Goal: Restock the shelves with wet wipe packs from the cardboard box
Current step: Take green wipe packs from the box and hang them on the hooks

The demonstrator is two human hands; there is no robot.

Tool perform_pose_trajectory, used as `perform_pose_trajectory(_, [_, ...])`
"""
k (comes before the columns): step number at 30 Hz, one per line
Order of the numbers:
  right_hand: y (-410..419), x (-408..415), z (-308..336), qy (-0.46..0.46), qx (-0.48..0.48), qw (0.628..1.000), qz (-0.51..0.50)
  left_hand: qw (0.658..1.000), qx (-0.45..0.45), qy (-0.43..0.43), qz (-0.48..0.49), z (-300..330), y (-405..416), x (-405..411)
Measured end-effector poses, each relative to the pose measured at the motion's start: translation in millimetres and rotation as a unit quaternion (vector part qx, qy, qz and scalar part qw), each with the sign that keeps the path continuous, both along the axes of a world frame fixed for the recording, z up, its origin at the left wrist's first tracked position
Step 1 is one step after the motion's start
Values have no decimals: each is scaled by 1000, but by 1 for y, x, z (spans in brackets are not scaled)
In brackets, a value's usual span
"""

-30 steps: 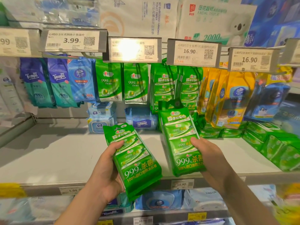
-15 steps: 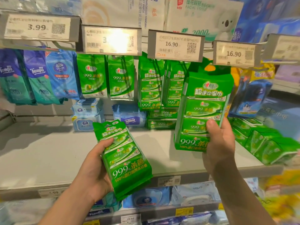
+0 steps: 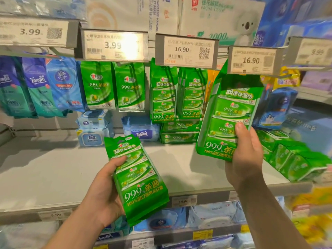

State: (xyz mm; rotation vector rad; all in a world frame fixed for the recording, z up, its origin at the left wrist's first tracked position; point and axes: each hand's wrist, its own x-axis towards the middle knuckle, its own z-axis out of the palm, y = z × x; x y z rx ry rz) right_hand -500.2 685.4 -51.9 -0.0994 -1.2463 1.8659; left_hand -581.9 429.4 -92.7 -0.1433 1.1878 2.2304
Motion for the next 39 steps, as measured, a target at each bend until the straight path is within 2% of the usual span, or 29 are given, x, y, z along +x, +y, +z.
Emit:
perform_pose_trajectory(11, [13, -9, 14, -79, -46, 996, 22, 1000, -23, -5, 3, -5, -2, 2])
perform_pose_trajectory(16, [19, -15, -2, -107, -42, 992, 48, 1000, -11, -10, 6, -3, -3, 2])
perform_pose_trajectory(19, [21, -18, -23, -96, -41, 993, 52, 1000, -8, -17, 7, -1, -3, 2])
perform_pose_trajectory(24, [13, -30, -44, -83, -101, 987, 88, 1000, 0, -22, 8, 0, -2, 0])
perform_pose_trajectory(28, [10, -47, -36, -63, -114, 988, 87, 1000, 4, -19, 3, -1, -3, -3])
perform_pose_trajectory(39, [27, -109, -13, -96, -160, 982, 35, 1000, 12, -29, 4, -5, -9, -7])
